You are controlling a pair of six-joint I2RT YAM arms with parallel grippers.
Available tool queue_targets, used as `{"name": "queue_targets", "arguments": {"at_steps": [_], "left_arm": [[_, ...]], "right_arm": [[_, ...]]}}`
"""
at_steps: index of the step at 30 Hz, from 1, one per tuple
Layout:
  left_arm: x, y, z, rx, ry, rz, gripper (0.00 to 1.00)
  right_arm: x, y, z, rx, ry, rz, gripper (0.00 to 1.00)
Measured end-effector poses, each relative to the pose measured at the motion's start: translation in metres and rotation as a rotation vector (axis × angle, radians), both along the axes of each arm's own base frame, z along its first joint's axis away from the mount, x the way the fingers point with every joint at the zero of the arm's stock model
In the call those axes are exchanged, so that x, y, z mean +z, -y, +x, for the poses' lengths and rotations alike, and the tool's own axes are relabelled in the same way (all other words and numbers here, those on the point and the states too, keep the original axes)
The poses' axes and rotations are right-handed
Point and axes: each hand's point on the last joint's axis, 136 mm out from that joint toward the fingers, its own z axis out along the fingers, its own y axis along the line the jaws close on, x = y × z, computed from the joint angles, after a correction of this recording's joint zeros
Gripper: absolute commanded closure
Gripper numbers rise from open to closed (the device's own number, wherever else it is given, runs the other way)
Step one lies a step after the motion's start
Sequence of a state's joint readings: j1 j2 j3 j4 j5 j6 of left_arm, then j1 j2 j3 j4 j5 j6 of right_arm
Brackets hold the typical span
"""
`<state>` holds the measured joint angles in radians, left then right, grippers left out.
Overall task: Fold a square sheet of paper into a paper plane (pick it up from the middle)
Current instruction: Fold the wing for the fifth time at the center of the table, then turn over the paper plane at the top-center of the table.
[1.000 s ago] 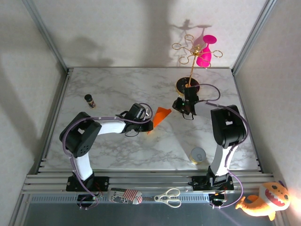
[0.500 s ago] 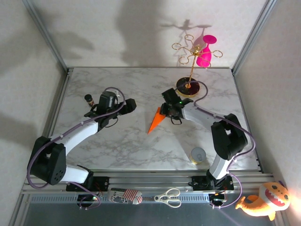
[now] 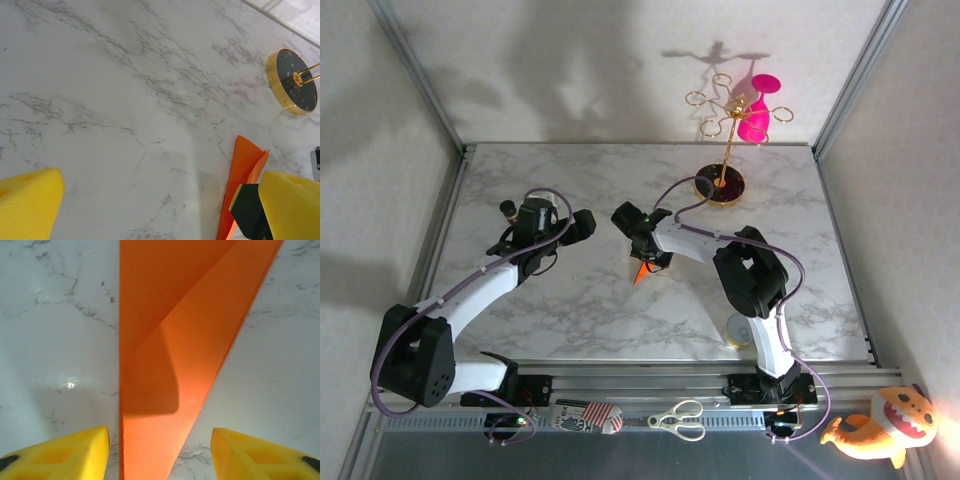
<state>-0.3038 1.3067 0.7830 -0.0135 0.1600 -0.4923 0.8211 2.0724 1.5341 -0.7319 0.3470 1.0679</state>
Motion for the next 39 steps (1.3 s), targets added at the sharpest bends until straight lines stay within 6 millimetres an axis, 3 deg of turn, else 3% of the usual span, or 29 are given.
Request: {"name": "queue_targets", "arguments": {"at_steps": [14, 26, 31, 36, 39], "left_arm": [[0.000, 0.000, 0.000, 0.001, 0.000, 0.000, 0.01], [0.000, -0.004, 0.001, 0.016, 0.003, 0.008, 0.01], [-0.005, -0.011, -0.002, 0.041, -0.004, 0.010, 0.01], [-0.009, -0.019, -0.003, 0.075, -0.019, -0.008, 0.01], [-0.012, -0.024, -0.003, 0.104, -0.027, -0.028, 0.01]], "right_arm": [[0.006, 0.015, 0.003, -0.054, 0.006, -0.092, 0.62], [0.000, 0.017, 0.004, -0.064, -0.003, -0.103, 0.93], [0.001, 0.021, 0.008, -0.066, 0.022, -0.092, 0.96], [0.026, 0.016, 0.013, -0.005, 0.110, 0.010, 0.97], [0.047, 0.000, 0.018, 0.070, 0.180, 0.146, 0.97]]}}
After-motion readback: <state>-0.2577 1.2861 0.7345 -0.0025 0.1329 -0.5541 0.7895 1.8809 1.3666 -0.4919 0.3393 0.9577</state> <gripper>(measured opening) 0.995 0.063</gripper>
